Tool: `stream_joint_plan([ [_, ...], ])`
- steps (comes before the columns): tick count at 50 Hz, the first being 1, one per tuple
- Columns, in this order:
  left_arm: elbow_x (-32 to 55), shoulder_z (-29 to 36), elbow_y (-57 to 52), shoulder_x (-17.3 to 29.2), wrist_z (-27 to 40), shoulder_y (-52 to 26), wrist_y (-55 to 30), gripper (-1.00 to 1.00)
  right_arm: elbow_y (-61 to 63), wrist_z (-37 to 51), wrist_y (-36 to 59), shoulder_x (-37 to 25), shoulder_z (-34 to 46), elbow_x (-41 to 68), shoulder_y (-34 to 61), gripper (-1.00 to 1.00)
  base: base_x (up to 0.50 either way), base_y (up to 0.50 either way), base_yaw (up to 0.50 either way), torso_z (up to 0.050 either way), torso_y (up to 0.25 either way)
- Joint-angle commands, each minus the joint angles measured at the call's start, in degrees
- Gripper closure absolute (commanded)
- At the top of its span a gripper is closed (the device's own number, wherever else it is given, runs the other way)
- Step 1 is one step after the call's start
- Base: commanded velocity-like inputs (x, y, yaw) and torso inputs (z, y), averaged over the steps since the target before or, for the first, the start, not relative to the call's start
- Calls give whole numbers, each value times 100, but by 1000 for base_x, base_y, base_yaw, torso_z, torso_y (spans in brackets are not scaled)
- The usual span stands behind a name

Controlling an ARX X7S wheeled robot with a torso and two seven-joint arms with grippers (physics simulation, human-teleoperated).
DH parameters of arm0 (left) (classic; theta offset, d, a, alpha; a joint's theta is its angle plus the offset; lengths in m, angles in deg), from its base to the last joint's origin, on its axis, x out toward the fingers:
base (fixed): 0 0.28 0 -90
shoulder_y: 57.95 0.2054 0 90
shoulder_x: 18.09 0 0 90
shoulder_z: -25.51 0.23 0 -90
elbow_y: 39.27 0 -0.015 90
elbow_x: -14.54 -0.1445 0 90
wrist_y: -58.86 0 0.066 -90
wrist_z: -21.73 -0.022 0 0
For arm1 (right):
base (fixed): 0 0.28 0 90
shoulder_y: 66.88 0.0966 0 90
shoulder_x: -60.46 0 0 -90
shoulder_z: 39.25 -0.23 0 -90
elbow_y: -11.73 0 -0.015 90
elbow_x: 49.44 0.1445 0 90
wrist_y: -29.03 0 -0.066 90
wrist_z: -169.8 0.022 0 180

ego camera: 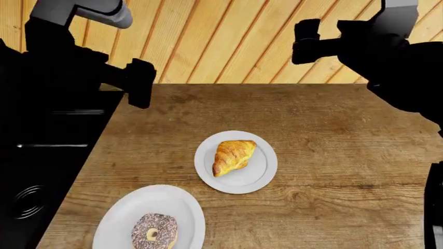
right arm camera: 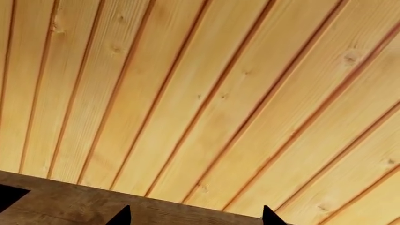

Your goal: Place the pastries on the plates.

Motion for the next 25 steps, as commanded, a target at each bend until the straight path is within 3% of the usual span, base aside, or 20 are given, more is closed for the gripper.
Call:
stream_joint_plan([
  [1,-592,124,579,-296,-34,-352,206,-100,-486,-103,-5,166,146,-220,570,-100,0,0,0,0,0],
  [25,-1038,295,1051,-564,-380,-1006,143,-100,-1114,-404,102,349,498,-394,1740,-100,0,0,0,0,0],
])
